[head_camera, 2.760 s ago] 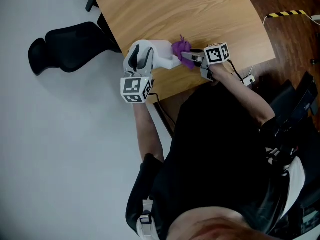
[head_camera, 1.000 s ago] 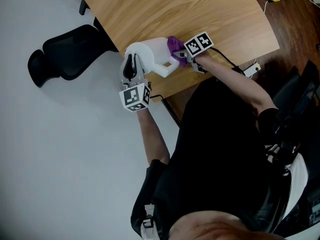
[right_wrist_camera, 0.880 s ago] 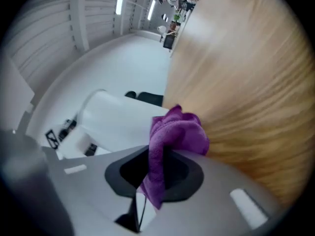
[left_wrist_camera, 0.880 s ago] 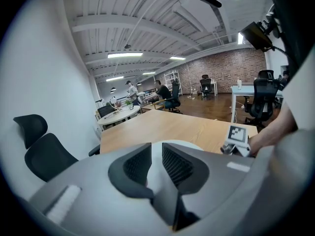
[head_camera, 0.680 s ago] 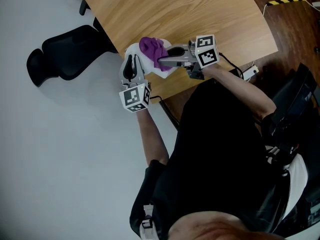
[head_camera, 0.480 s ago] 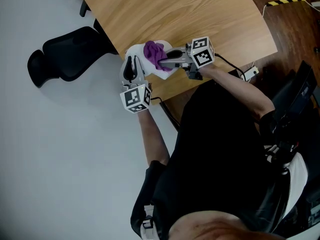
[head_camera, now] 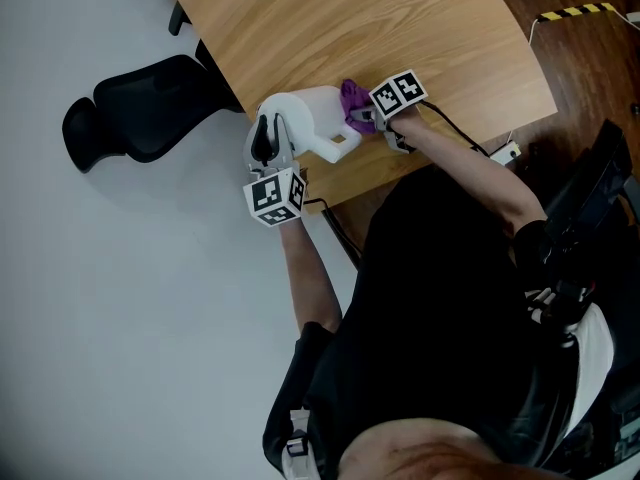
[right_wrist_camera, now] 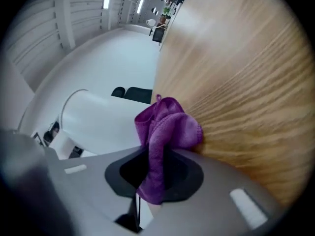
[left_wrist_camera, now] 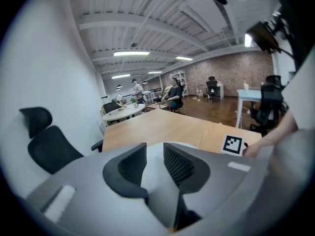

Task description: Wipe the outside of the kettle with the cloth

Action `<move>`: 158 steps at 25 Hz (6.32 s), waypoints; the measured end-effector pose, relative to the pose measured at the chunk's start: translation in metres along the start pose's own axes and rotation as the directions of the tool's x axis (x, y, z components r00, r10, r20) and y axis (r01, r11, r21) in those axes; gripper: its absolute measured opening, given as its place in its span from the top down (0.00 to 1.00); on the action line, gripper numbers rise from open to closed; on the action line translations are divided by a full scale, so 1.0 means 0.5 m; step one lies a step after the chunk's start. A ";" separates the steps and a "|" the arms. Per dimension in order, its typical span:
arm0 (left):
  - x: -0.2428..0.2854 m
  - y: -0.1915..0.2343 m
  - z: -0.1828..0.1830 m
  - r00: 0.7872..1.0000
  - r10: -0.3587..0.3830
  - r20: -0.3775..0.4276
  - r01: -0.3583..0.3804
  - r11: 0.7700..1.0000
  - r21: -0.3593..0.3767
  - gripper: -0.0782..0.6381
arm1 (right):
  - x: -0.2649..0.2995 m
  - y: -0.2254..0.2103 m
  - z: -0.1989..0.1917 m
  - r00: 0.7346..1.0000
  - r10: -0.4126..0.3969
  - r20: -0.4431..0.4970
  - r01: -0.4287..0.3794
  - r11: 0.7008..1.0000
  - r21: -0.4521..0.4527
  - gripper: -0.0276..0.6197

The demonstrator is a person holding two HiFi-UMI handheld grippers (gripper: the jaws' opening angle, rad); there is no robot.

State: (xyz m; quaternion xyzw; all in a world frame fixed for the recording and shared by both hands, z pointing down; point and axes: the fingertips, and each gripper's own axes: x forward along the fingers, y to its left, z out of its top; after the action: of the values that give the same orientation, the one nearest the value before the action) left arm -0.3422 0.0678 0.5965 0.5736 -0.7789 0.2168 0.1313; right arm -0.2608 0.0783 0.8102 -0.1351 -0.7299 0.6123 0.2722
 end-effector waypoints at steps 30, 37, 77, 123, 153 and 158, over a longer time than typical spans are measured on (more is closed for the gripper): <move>0.085 0.027 0.030 0.987 -0.134 -0.093 0.114 0.974 -0.198 0.68 | -0.190 0.280 0.168 0.804 0.518 0.292 -0.431 0.846 -0.313 0.87; 0.074 0.036 0.041 0.981 -0.117 -0.151 0.081 0.971 -0.225 0.62 | -0.074 0.280 0.202 0.867 0.478 0.143 -0.436 0.865 -0.249 0.87; 0.063 -0.024 -0.002 0.952 -0.283 -0.116 0.260 0.949 -0.177 0.66 | -0.029 -0.035 0.070 0.998 0.008 0.060 -0.007 1.000 -0.003 0.87; 0.037 -0.050 0.003 0.902 -0.410 -0.133 0.419 0.907 0.050 0.84 | -0.019 -0.019 0.084 0.992 0.126 0.027 -0.128 0.988 0.086 0.87; -0.146 0.197 0.081 0.994 -0.078 0.071 0.091 0.974 -0.208 0.82 | -0.113 0.131 0.208 0.987 0.026 0.157 -0.004 0.990 -0.142 0.87; -0.181 0.165 -0.166 0.917 -0.394 0.062 0.398 0.898 -0.186 0.81 | -0.171 0.605 0.235 0.901 0.399 0.170 -0.272 0.825 -0.496 0.87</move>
State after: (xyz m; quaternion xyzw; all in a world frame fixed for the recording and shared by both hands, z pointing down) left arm -0.3966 0.2048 0.6124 0.7067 -0.6649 0.1018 0.2192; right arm -0.2982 0.0012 0.4858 -0.2394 -0.8480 0.4725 0.0185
